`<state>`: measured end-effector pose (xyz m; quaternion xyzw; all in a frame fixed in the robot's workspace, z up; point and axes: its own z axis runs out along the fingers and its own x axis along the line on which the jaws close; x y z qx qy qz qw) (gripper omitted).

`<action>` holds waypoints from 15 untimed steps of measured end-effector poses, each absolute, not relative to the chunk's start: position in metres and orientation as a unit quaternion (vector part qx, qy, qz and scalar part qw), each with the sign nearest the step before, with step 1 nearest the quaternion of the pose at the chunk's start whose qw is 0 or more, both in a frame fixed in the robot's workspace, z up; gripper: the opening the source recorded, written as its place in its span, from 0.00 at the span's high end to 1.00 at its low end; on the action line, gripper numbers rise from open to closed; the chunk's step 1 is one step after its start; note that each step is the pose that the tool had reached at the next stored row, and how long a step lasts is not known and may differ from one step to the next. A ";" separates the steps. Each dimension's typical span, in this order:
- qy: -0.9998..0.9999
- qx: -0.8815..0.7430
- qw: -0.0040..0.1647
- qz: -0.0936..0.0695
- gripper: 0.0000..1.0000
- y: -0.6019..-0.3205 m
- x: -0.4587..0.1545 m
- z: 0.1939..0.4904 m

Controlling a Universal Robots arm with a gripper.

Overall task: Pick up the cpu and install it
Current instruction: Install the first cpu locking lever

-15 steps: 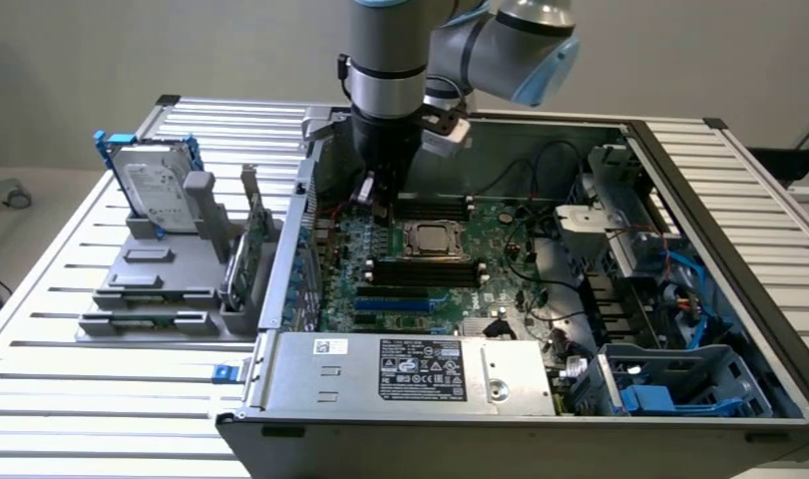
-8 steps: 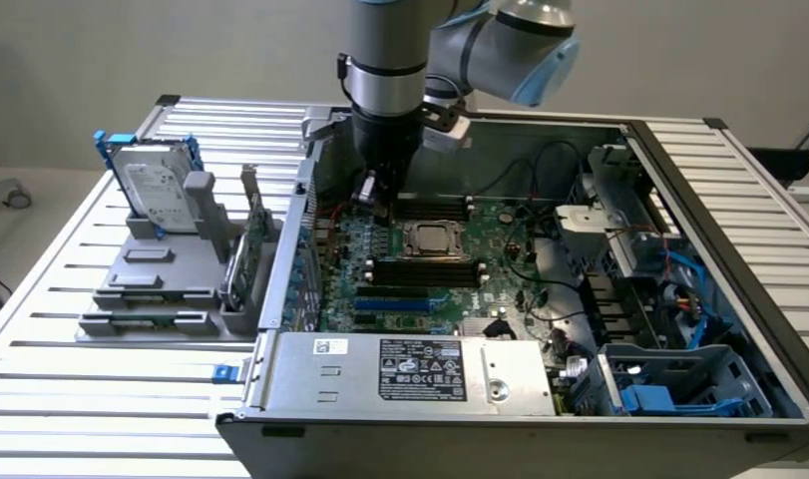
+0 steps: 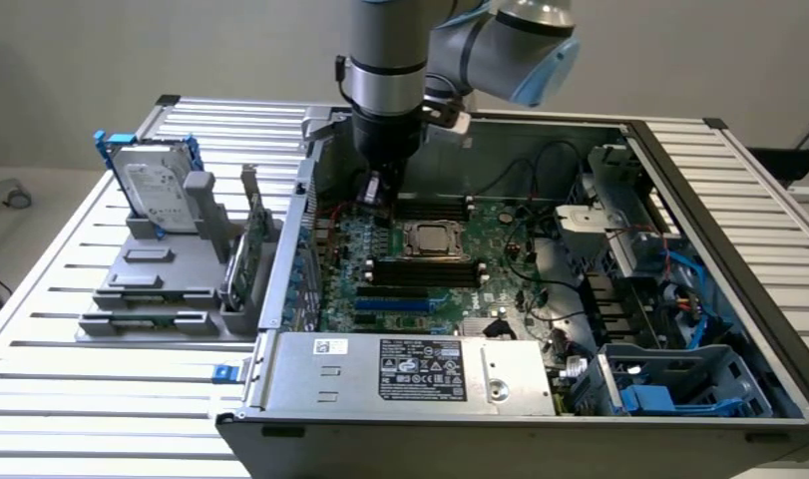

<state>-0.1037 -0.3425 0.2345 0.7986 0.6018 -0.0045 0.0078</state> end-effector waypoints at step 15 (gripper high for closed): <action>0.697 0.716 0.025 -0.015 0.89 -0.343 -0.104 0.234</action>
